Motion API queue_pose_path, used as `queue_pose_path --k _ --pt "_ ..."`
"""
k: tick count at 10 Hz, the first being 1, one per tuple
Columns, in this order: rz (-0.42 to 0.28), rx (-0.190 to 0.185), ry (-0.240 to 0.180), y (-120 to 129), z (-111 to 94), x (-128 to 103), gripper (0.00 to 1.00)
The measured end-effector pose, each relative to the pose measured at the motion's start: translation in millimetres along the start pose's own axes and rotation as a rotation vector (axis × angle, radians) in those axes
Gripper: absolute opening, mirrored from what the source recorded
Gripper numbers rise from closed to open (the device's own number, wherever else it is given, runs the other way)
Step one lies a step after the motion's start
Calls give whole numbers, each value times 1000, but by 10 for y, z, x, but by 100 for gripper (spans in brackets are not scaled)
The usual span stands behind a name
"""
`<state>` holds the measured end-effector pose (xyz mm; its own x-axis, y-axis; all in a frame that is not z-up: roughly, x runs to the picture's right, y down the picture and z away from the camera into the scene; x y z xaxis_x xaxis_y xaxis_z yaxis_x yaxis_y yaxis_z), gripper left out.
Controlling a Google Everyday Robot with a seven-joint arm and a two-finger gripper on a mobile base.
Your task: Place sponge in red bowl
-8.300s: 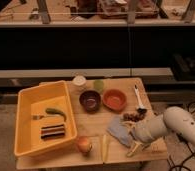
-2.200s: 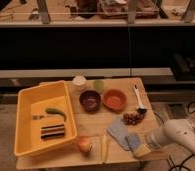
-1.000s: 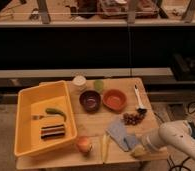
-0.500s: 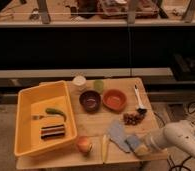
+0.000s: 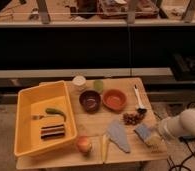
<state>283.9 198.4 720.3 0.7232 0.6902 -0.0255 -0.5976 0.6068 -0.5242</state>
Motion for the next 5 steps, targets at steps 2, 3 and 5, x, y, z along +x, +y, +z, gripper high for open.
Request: queue_pose_path --k 2,3,5 --pt "-53 1 -52 -362 -51 -382 17" --pt "-73 -2 -72 -497 -40 -548 17" --pt "-122 -21 -122 -674 76 -1005 17"
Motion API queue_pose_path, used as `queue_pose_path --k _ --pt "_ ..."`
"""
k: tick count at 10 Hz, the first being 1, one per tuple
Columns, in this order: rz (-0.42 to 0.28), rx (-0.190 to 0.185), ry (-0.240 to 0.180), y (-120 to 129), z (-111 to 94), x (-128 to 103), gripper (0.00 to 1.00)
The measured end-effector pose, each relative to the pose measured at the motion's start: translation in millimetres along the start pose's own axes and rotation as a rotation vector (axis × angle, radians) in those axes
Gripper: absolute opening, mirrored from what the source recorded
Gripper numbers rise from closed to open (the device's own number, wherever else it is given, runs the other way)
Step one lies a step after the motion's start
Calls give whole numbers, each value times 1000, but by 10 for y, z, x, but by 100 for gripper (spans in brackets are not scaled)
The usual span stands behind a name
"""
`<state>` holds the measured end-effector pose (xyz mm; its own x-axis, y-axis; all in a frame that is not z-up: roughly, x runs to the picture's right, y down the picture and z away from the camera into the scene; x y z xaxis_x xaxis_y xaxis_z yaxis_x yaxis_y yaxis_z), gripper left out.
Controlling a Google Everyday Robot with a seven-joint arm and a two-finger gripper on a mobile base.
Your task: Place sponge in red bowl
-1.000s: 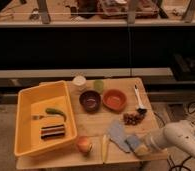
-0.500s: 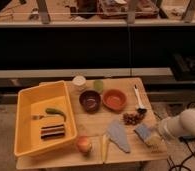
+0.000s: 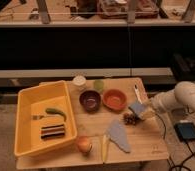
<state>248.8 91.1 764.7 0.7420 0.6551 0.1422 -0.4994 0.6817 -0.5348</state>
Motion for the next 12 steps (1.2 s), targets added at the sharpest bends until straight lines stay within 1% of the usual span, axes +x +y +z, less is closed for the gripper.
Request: queue_pose_path --k 1,3,4,6,7,10,11,12 --pt "-16 -8 -13 -10 77 -149 17" --pt "-54 -17 -27 83 297 -534 17" --pt "-68 -17 -26 80 380 -686 17" --pt "-91 -16 -5 -84 557 -928 17" --pt "-95 -15 8 -183 648 -1005 17" --pt "-80 -7 42 -524 870 -1084 17" --pt "-73 -7 53 -609 928 -1068 19" --pt "-64 -7 65 -679 982 -1026 26"
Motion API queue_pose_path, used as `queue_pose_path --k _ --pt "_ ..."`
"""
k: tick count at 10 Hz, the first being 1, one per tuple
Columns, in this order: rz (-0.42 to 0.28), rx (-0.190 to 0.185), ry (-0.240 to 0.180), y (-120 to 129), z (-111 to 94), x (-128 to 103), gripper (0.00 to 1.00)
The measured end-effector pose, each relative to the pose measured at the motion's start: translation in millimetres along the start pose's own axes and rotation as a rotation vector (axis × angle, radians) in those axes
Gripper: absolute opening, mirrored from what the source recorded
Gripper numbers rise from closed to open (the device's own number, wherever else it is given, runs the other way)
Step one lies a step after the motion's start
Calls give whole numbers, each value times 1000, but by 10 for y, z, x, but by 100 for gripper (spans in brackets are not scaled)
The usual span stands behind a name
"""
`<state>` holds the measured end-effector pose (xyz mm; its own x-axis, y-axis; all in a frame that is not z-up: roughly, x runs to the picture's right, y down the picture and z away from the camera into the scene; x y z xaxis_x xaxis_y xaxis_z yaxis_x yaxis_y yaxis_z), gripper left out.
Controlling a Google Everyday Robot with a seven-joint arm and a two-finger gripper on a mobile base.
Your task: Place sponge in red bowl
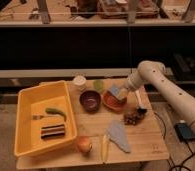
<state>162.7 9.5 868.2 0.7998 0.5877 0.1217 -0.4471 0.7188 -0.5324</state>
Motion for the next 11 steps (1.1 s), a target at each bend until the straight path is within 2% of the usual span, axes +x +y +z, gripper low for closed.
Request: queue_pose_path --k 1,2,5,7,11 --pt "10 2 17 -78 60 68 40" --pt "17 3 25 -121 101 113 48" --pt "57 6 17 -212 125 180 77" --pt "66 -9 3 -200 122 115 80" --pt "70 -107 -39 -126 123 37 80"
